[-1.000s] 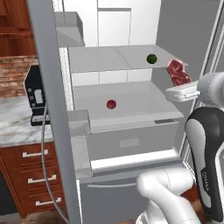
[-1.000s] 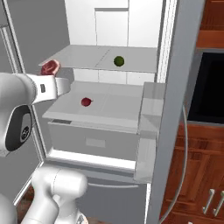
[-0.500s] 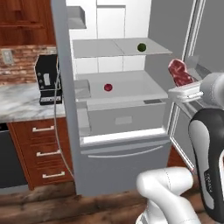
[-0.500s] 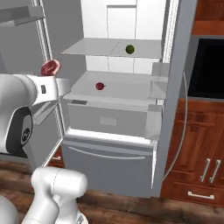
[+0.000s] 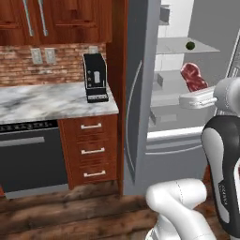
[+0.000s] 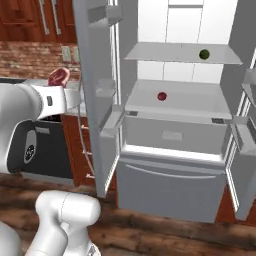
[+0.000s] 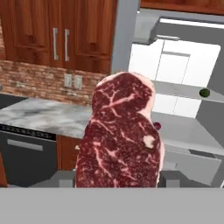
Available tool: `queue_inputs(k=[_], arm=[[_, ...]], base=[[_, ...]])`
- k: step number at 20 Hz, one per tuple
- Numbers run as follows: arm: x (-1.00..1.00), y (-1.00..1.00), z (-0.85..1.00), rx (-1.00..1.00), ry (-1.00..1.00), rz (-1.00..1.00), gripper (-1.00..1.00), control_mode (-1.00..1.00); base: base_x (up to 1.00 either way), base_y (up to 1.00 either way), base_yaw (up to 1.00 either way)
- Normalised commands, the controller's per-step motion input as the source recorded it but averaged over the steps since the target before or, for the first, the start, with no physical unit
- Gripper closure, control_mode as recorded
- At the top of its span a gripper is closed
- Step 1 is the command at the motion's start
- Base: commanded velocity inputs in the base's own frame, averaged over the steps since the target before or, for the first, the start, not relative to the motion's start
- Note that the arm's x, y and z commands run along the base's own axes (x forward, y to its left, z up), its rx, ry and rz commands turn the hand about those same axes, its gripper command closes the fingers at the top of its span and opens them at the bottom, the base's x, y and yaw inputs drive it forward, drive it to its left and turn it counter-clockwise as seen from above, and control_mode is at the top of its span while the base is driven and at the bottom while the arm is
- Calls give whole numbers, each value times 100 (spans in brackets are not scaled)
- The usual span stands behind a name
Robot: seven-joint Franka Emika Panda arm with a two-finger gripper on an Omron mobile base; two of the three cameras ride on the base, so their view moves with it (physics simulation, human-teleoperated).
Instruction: Open the fridge, remove the pear, lime, and steak, and place them on any counter.
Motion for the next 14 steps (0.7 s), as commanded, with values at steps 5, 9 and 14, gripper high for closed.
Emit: queue_inputs(k=[5,9,14], arm=[[0,0,0,0,0,0,100,100],[0,0,0,0,0,0,100,100],[0,0,0,0,0,0,100,100]], base=[[-26,100,0],[32,100,-1],[100,63,-2]])
